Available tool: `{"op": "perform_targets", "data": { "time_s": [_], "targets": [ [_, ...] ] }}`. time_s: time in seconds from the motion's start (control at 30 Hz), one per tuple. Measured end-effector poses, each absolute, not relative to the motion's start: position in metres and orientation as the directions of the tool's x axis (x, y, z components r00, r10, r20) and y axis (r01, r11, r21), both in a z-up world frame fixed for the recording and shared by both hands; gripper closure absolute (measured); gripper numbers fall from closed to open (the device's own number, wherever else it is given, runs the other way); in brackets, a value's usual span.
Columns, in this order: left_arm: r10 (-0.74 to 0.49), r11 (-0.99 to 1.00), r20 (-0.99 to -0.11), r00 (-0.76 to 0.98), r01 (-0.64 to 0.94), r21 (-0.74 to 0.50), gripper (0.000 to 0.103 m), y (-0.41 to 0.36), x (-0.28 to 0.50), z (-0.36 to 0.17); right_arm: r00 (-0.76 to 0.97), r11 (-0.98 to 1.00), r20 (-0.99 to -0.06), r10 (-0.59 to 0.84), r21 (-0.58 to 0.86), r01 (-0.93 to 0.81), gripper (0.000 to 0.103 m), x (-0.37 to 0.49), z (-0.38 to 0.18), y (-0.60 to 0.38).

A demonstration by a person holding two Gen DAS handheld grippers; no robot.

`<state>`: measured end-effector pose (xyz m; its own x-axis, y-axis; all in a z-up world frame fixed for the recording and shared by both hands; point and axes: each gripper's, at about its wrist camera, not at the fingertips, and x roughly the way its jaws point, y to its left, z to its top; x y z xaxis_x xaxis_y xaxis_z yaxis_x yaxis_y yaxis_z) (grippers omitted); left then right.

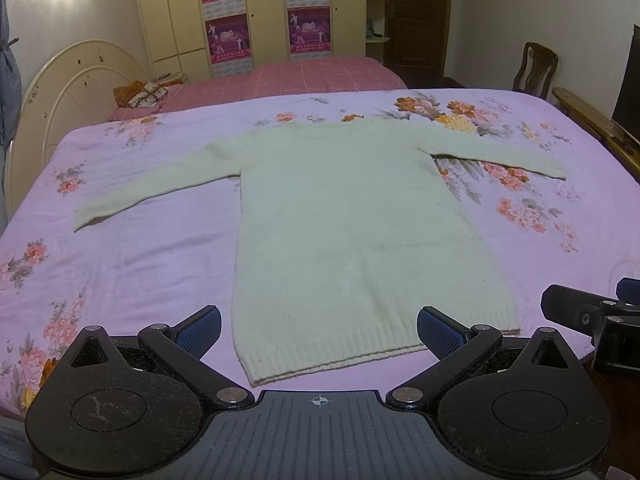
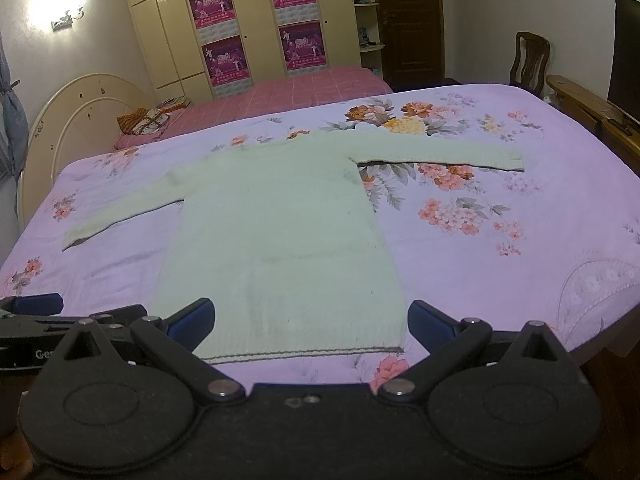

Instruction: Fold small clothes

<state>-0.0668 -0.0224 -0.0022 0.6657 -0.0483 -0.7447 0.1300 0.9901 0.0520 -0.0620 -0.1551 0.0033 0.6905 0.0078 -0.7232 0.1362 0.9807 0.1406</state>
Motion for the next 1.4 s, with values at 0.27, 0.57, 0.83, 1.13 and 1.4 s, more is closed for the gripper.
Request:
{"op": "perform_targets", "data": {
  "time_s": [0.27,0.57,0.83,1.13,1.4],
  "targets": [
    [-0.043,0.992,-0.751,0.659,0.120,0.049,0.000,-0.021,-0.058,-0.004,0.691,0.981,-0.723,0.005,0.138,0.138,0.001,-0.060,0.003,-0.155],
    [-0.014,0.997,-0.757,0.653,0.069,0.041,0.000,-0.018,-0.028,-0.015,0.719,0.982,-0.694,-0.038,0.109,0.156,0.001,-0.044,0.000,-0.163],
    [0.014,0.998,-0.764,0.645,0.041,0.052,0.000,-0.025,0.013,-0.031,0.709,0.979,-0.703,-0.047,0.109,0.173,0.001,-0.014,-0.013,-0.182],
    [0.051,0.998,-0.767,0.640,0.003,0.070,0.000,-0.038,0.076,-0.047,0.695,0.975,-0.716,-0.059,0.109,0.195,0.001,0.040,-0.032,-0.211],
    [0.002,0.999,-0.789,0.615,0.033,0.028,0.000,-0.060,0.140,-0.066,0.681,0.971,-0.730,-0.060,0.116,0.211,0.001,0.095,-0.051,-0.244]
  ]
}}
